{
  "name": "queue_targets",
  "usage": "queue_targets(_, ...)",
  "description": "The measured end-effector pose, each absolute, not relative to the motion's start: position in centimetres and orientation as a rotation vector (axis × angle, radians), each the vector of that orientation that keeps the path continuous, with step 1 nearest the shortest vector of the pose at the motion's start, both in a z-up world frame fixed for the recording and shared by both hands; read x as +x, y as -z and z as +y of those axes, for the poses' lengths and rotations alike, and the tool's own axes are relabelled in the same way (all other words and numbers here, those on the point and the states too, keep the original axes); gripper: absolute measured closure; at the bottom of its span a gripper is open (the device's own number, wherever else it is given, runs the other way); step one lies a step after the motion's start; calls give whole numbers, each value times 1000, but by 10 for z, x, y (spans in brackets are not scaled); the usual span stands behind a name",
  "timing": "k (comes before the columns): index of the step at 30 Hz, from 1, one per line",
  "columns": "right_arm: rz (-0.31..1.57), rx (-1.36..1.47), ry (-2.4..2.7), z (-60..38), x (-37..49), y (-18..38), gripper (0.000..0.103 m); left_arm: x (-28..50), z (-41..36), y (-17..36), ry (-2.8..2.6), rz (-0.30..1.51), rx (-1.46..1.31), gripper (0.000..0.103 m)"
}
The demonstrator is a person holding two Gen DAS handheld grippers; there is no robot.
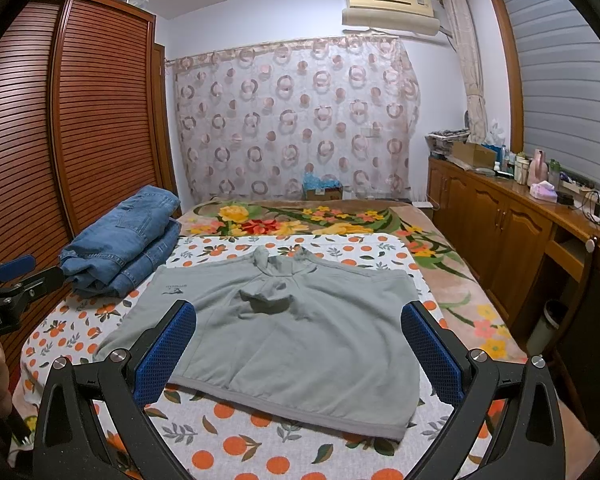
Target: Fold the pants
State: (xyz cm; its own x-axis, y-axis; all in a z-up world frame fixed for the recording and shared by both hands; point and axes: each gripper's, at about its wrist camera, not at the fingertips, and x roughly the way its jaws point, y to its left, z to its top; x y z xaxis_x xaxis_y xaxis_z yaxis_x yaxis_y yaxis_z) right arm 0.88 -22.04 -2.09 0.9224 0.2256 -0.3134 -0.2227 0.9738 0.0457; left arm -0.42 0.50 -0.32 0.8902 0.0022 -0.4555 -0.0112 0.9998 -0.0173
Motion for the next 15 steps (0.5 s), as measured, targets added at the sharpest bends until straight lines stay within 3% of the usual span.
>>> queue_targets(15, 321, 8, -229, -220, 8, 21, 1, -4, 4, 3, -7, 471, -19, 8)
